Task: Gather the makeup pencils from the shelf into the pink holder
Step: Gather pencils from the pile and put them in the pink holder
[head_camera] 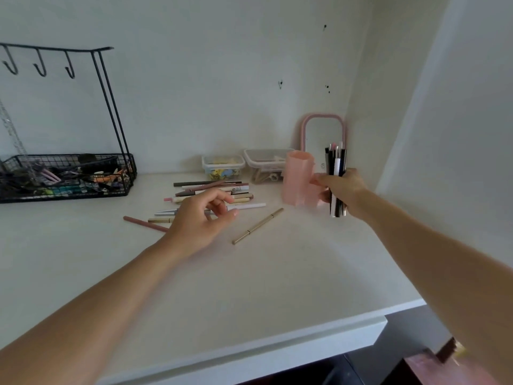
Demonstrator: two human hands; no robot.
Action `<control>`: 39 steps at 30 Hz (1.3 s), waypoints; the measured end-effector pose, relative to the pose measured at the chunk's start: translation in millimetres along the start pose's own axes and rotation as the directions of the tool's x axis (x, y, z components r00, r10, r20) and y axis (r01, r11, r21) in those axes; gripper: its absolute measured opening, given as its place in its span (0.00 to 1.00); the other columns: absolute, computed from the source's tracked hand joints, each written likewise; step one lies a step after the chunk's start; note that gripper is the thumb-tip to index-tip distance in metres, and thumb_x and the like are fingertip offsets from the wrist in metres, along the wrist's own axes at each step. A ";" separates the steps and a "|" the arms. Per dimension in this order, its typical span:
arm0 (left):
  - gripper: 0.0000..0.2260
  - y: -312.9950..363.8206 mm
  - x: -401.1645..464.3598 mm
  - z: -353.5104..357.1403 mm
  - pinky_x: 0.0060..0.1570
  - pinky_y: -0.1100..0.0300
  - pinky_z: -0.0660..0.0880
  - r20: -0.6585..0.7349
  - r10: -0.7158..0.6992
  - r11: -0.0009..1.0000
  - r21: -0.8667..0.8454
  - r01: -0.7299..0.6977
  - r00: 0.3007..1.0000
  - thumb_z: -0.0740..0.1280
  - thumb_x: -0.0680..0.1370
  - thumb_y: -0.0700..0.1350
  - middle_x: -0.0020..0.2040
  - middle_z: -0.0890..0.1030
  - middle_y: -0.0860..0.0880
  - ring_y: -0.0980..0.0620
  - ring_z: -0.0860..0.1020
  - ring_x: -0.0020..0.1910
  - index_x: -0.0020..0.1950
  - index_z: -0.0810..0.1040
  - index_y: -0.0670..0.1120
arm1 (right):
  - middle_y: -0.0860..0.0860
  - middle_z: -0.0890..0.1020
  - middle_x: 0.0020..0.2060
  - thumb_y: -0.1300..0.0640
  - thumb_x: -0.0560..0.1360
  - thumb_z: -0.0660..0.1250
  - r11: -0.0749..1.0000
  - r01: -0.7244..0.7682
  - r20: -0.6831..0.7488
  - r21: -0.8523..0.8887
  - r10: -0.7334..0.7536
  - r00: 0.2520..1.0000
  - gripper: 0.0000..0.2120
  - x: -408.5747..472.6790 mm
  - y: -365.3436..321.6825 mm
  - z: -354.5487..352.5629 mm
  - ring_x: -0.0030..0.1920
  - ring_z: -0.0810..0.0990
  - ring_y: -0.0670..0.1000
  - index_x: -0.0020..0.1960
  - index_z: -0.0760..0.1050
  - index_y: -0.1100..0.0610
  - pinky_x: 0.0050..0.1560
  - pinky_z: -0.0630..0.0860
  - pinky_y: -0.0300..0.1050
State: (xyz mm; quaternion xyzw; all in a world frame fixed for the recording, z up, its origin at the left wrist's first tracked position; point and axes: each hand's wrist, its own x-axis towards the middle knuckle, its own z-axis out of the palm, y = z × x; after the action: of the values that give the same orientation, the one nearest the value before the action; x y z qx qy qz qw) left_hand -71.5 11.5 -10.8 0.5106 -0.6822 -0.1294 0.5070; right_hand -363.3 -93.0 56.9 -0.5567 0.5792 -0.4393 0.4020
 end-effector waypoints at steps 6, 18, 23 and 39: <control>0.07 -3.8 1.5 0.0 0.39 0.58 0.74 0.011 0.015 1.000 0.016 -0.015 1.000 0.75 0.73 0.51 0.40 0.81 0.52 0.53 0.80 0.42 0.50 0.82 0.54 | 0.59 0.84 0.36 0.60 0.73 0.74 0.998 -0.014 0.076 -0.061 0.018 0.997 0.09 -11.1 4.4 1.5 0.33 0.84 0.56 0.49 0.78 0.64 0.44 0.84 0.55; 0.06 -2.7 1.7 -0.4 0.39 0.68 0.73 0.009 0.009 1.000 0.021 -0.009 1.000 0.76 0.75 0.42 0.40 0.81 0.53 0.55 0.80 0.41 0.50 0.82 0.50 | 0.55 0.81 0.31 0.57 0.75 0.73 0.742 0.081 -0.138 0.666 0.016 0.990 0.09 36.6 -51.7 -28.5 0.31 0.79 0.53 0.46 0.75 0.61 0.40 0.81 0.45; 0.06 -1.3 1.0 -1.8 0.40 0.69 0.72 0.010 -0.004 1.000 0.014 0.003 1.000 0.76 0.75 0.41 0.39 0.81 0.51 0.54 0.80 0.41 0.49 0.82 0.49 | 0.55 0.81 0.34 0.56 0.75 0.72 0.809 0.018 -0.099 0.588 0.050 0.994 0.09 62.9 -44.1 -3.0 0.31 0.81 0.52 0.45 0.75 0.61 0.41 0.82 0.45; 0.06 1.9 2.1 -3.5 0.41 0.71 0.72 -0.004 -0.010 0.999 0.032 0.010 1.000 0.75 0.76 0.41 0.39 0.81 0.50 0.57 0.80 0.40 0.50 0.82 0.49 | 0.51 0.85 0.40 0.45 0.68 0.77 0.927 -0.068 0.020 0.369 0.066 0.998 0.17 46.3 5.3 16.0 0.35 0.82 0.52 0.51 0.81 0.54 0.36 0.79 0.46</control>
State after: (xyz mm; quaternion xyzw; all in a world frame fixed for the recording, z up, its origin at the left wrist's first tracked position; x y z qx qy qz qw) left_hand -69.7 11.8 -6.7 0.5223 -0.6809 -0.1200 0.4992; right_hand -352.2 -140.3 48.3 -0.4526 0.5033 -0.5245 0.5164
